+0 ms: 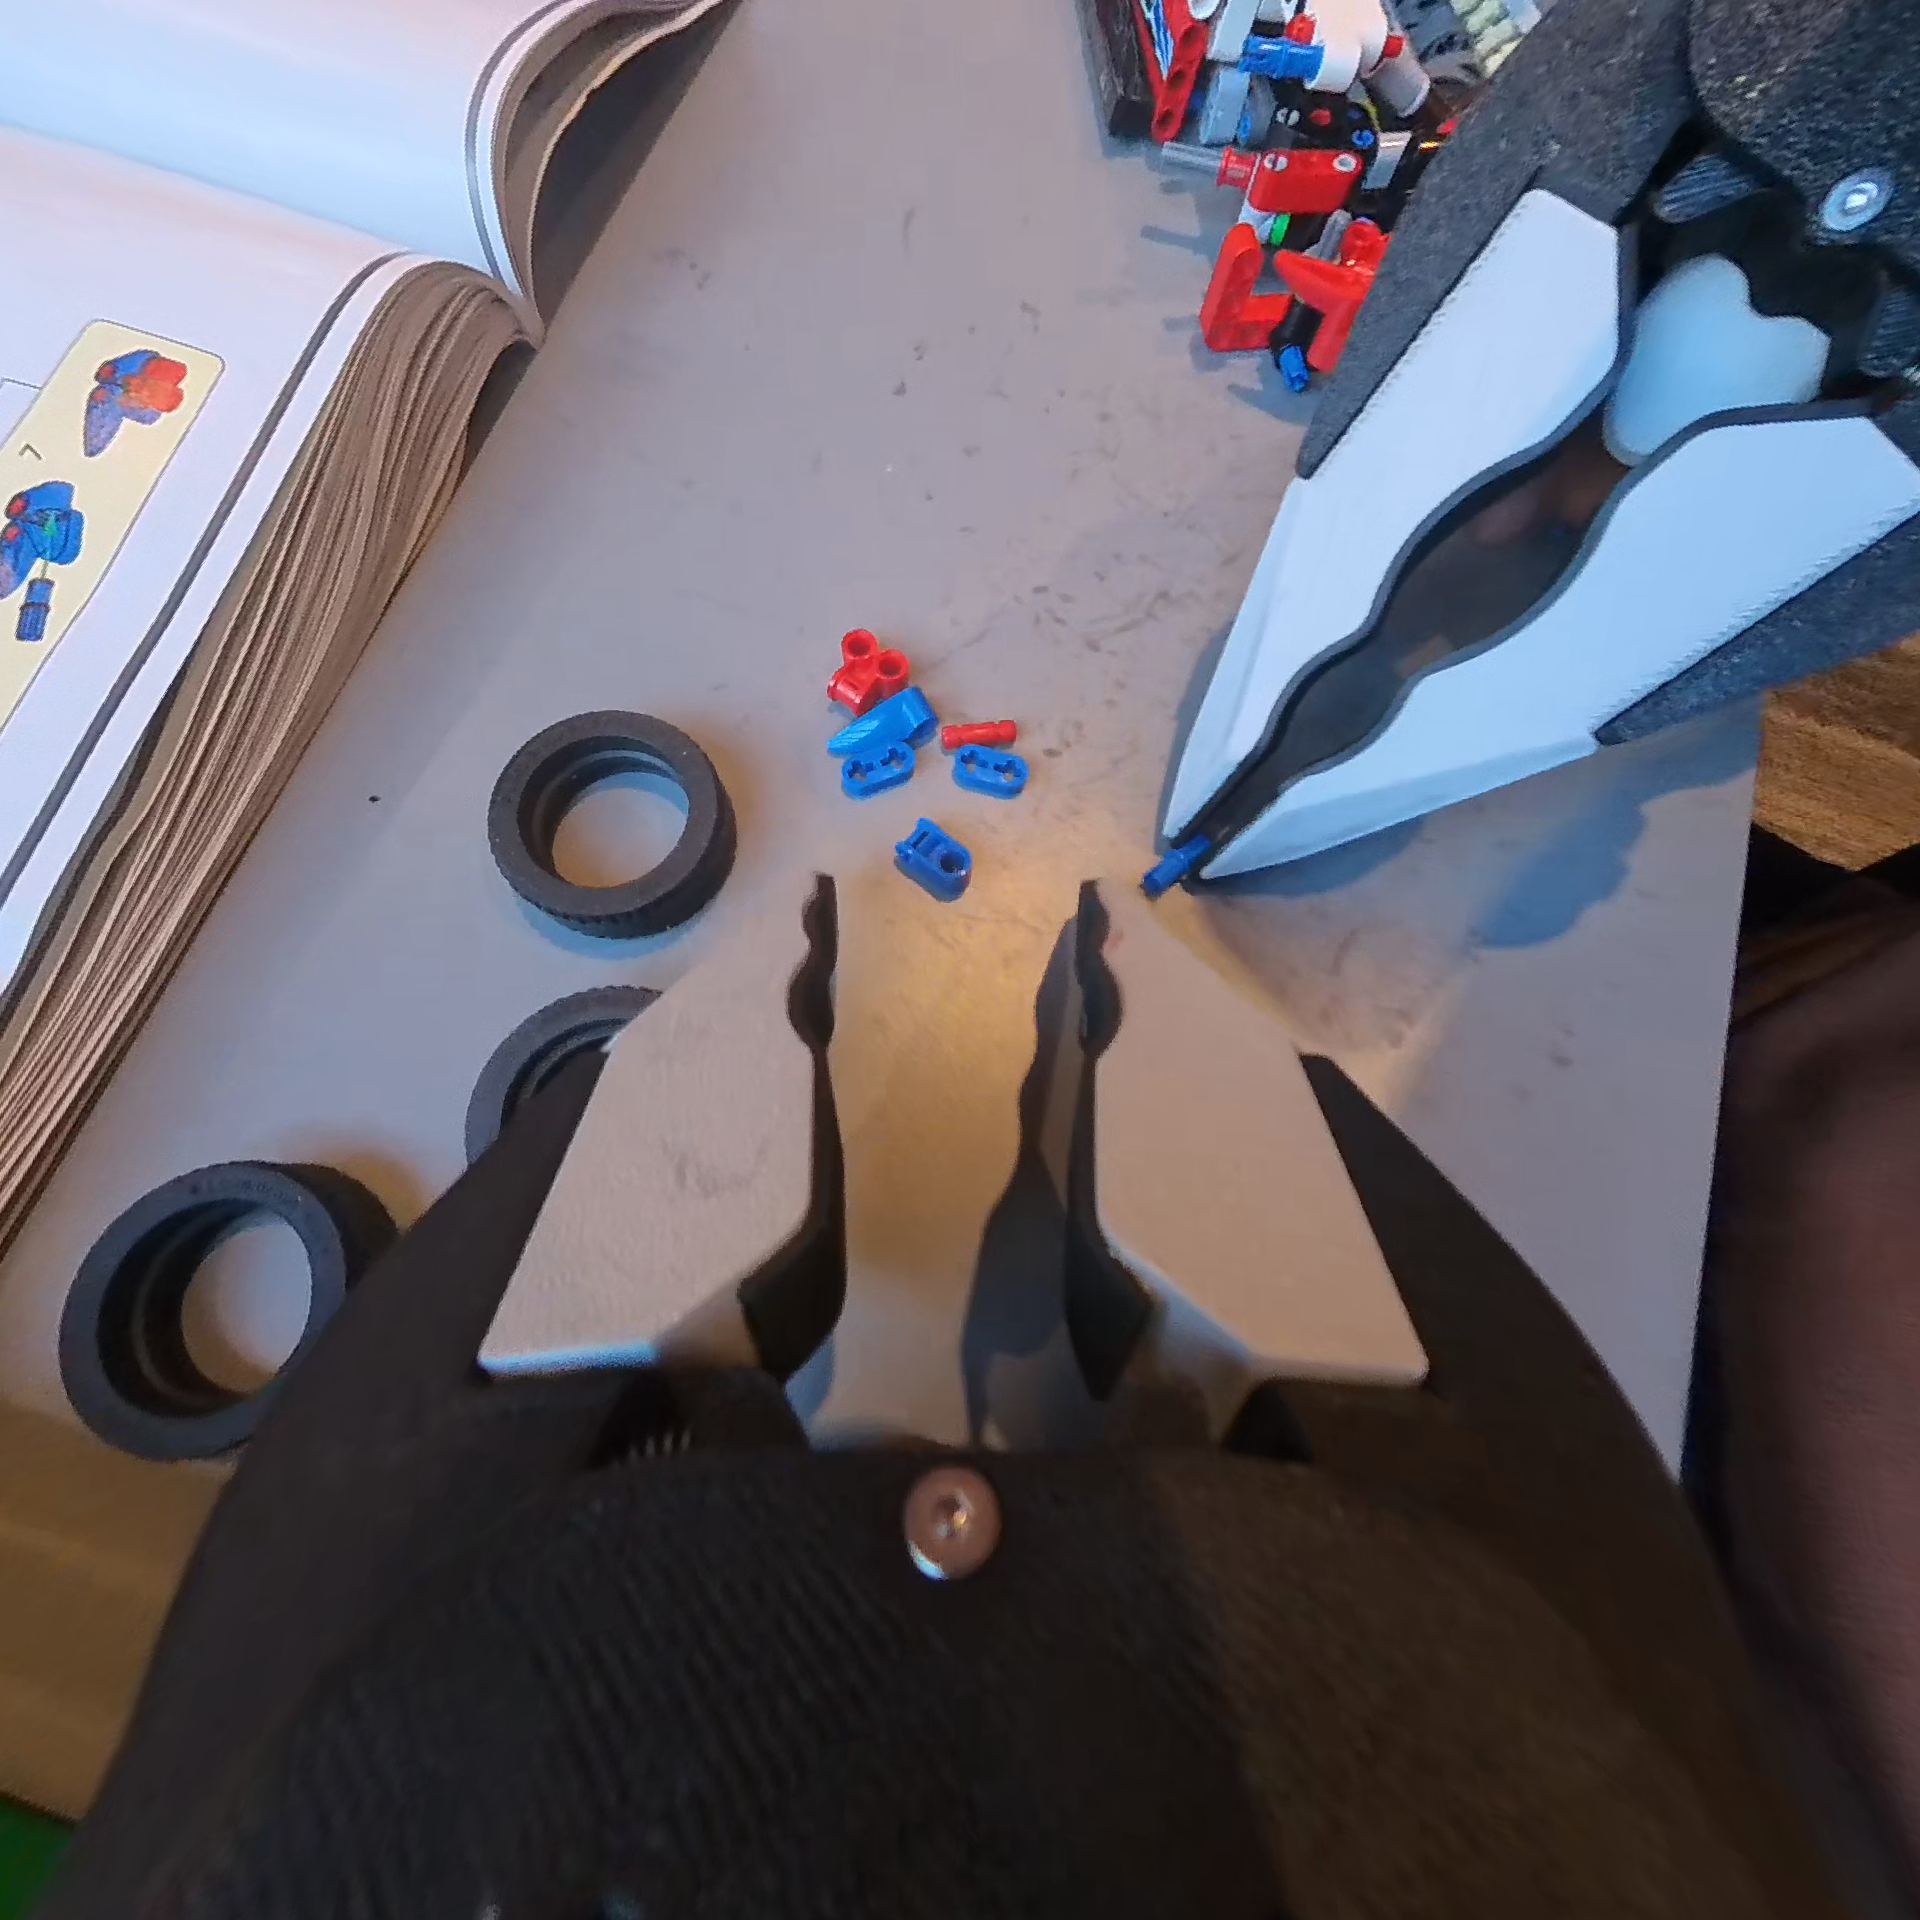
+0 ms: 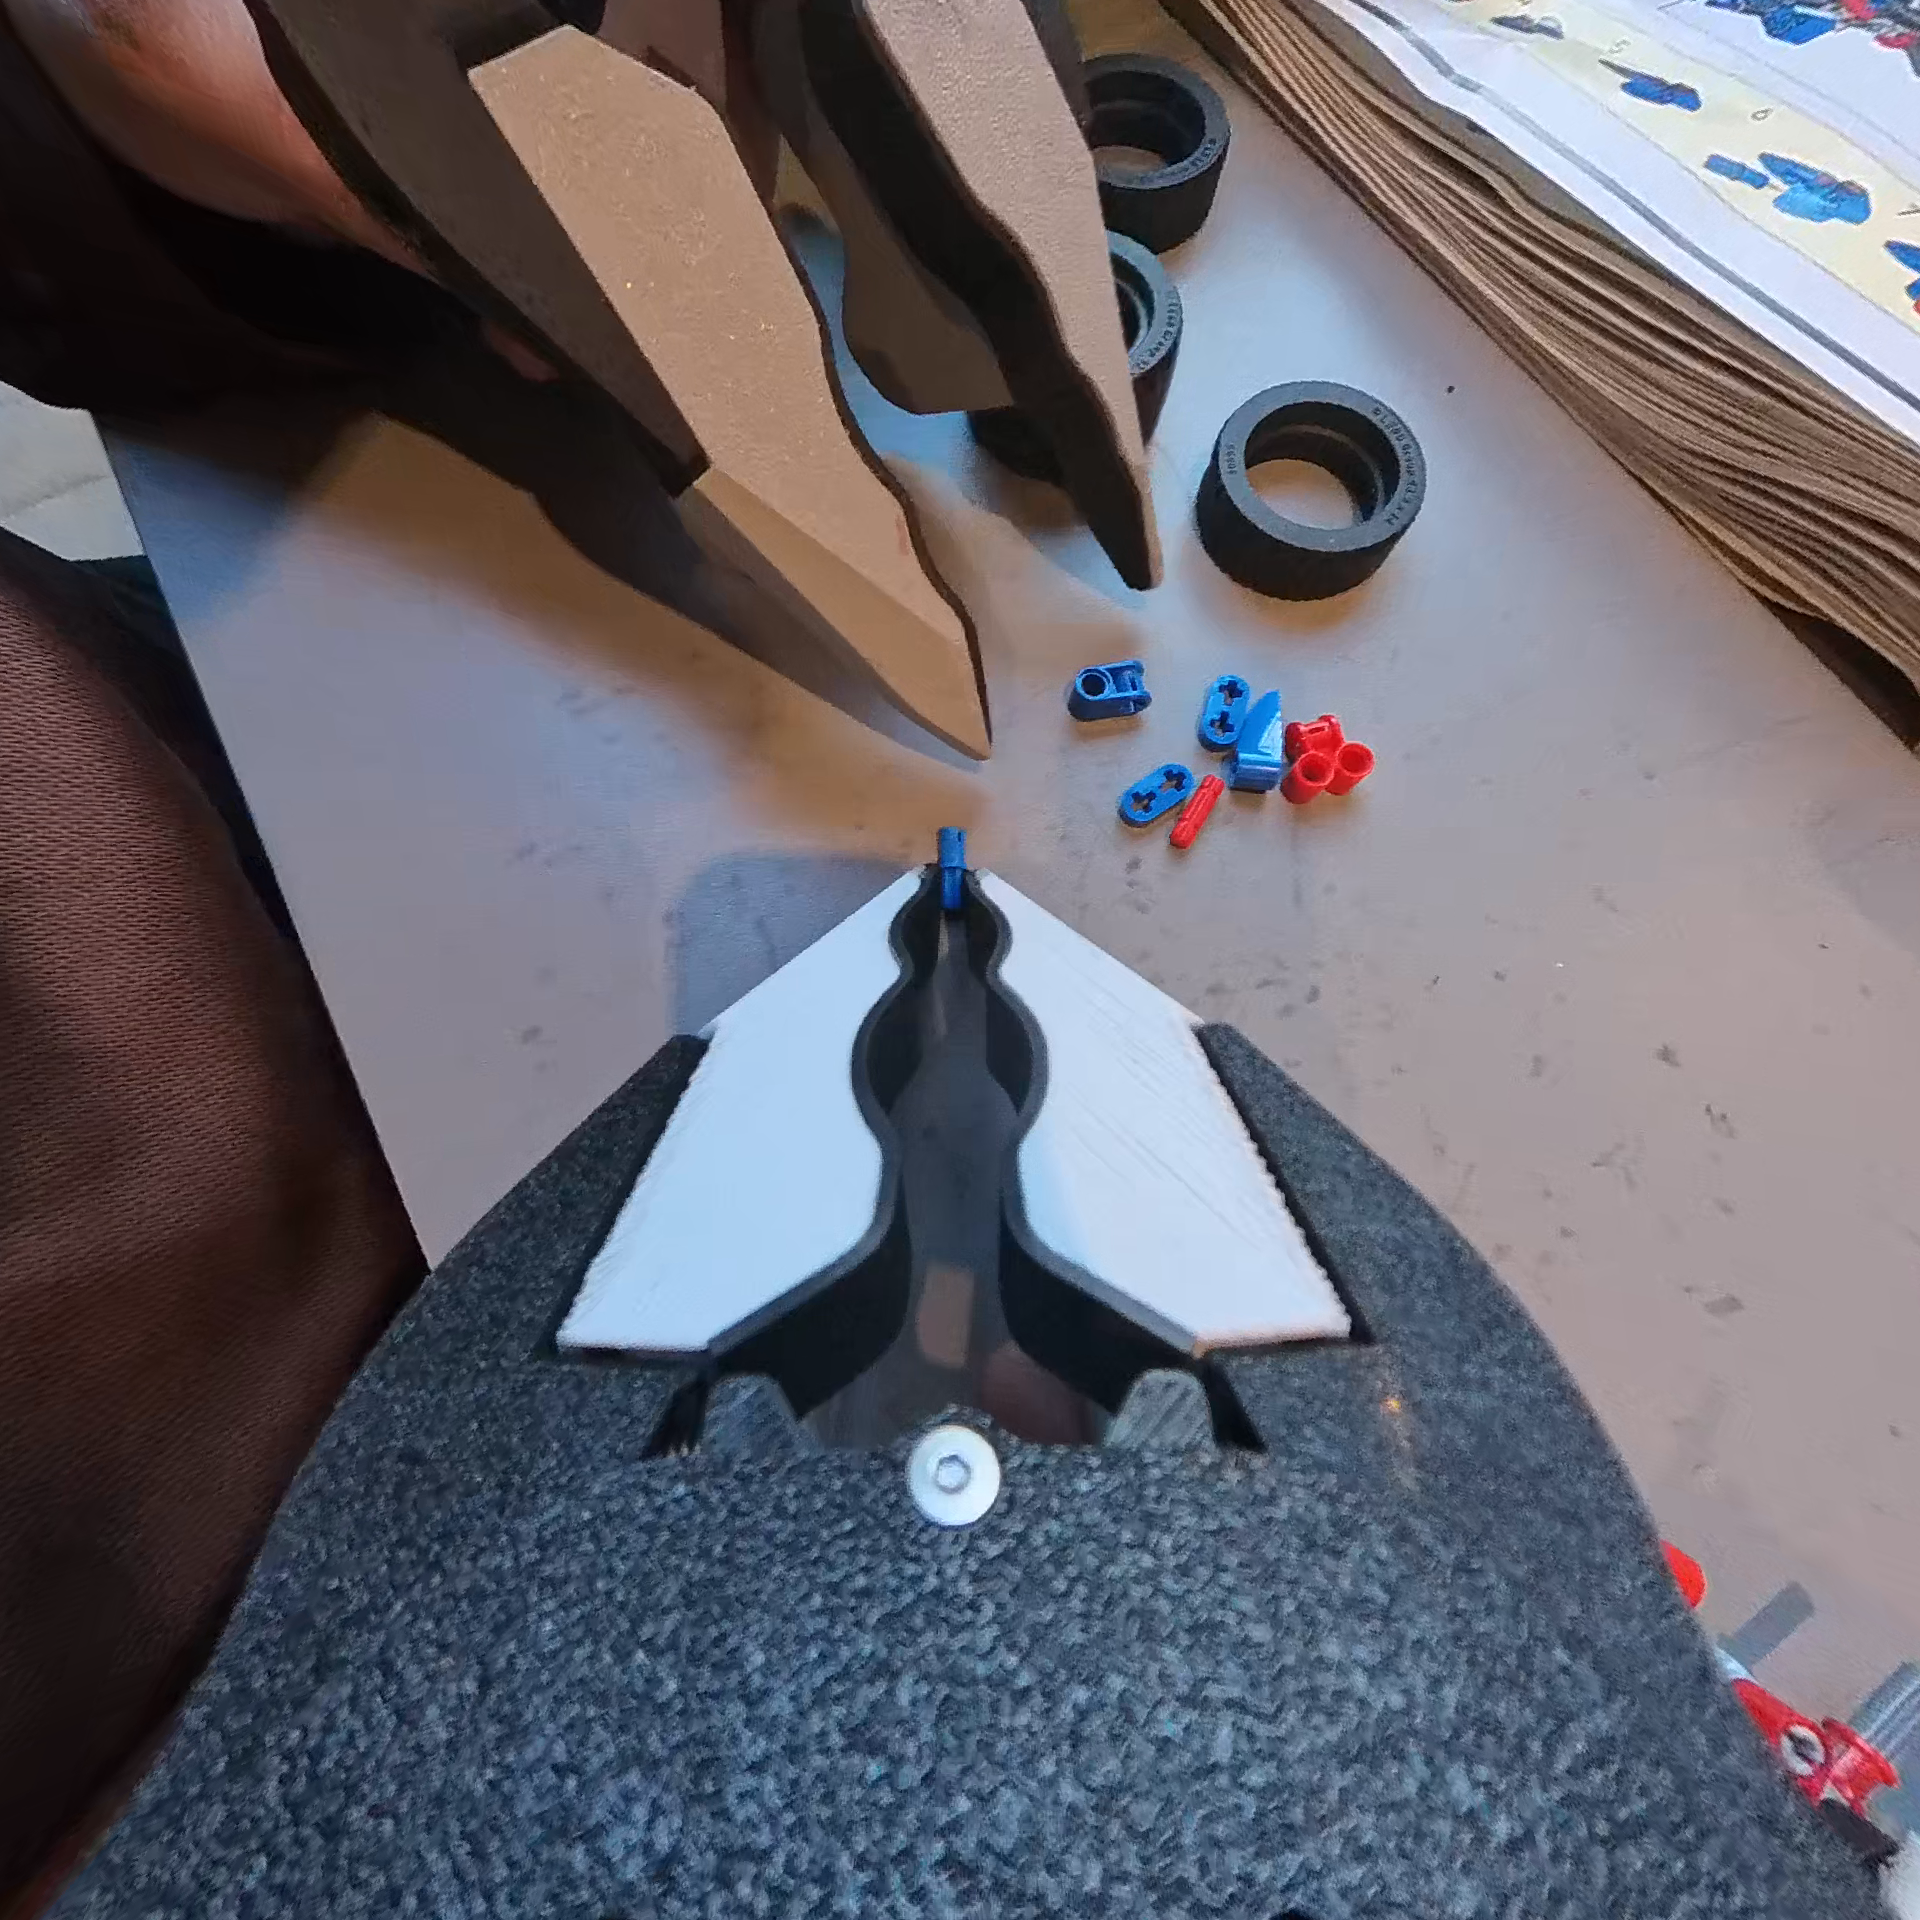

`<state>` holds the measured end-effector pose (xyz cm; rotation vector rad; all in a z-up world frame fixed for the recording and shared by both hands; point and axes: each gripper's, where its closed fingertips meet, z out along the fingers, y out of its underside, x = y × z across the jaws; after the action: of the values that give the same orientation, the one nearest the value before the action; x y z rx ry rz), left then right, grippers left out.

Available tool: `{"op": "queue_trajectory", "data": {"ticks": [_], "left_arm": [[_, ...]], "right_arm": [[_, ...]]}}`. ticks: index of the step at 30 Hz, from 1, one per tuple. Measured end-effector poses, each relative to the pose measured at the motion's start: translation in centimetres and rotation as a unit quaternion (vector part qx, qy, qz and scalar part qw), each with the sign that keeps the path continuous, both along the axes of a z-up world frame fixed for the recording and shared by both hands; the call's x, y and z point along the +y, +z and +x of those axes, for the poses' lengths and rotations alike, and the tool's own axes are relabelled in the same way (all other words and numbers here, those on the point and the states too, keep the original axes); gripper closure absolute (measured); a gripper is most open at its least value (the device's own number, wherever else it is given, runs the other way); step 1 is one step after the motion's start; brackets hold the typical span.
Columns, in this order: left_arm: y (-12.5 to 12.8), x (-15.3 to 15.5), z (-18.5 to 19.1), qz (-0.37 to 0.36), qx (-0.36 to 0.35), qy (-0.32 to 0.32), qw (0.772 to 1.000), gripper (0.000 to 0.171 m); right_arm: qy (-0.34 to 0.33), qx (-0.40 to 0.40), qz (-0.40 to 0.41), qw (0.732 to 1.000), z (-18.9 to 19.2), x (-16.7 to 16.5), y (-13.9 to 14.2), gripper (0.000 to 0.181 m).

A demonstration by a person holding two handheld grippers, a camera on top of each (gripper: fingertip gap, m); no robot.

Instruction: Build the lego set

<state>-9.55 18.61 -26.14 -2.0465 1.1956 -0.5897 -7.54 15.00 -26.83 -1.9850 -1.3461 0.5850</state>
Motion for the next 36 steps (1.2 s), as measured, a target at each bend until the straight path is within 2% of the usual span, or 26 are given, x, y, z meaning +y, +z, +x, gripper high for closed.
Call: {"op": "queue_trajectory", "data": {"ticks": [17,26,30,36], "left_arm": [[-0.5,-0.8,-1.2,-0.014,0.014,0.044,0.999,0.128],[0.0,-0.4,0.1,0.004,0.031,0.038,0.999,0.128],[-0.5,0.6,0.4,0.016,0.067,0.046,0.997,0.135],[-0.5,1.0,0.5,0.025,0.083,0.044,0.995,0.139]], "right_arm": [[0.023,-0.007,0.038,0.999,-0.2,-0.6,0.2,0.177],[-0.006,0.003,0.040,0.999,0.2,0.1,0.6,0.177],[-0.020,0.001,0.040,0.999,0.5,0.4,0.5,0.177],[-0.037,-0.001,0.033,0.999,1.0,0.8,0.4,0.177]]}}
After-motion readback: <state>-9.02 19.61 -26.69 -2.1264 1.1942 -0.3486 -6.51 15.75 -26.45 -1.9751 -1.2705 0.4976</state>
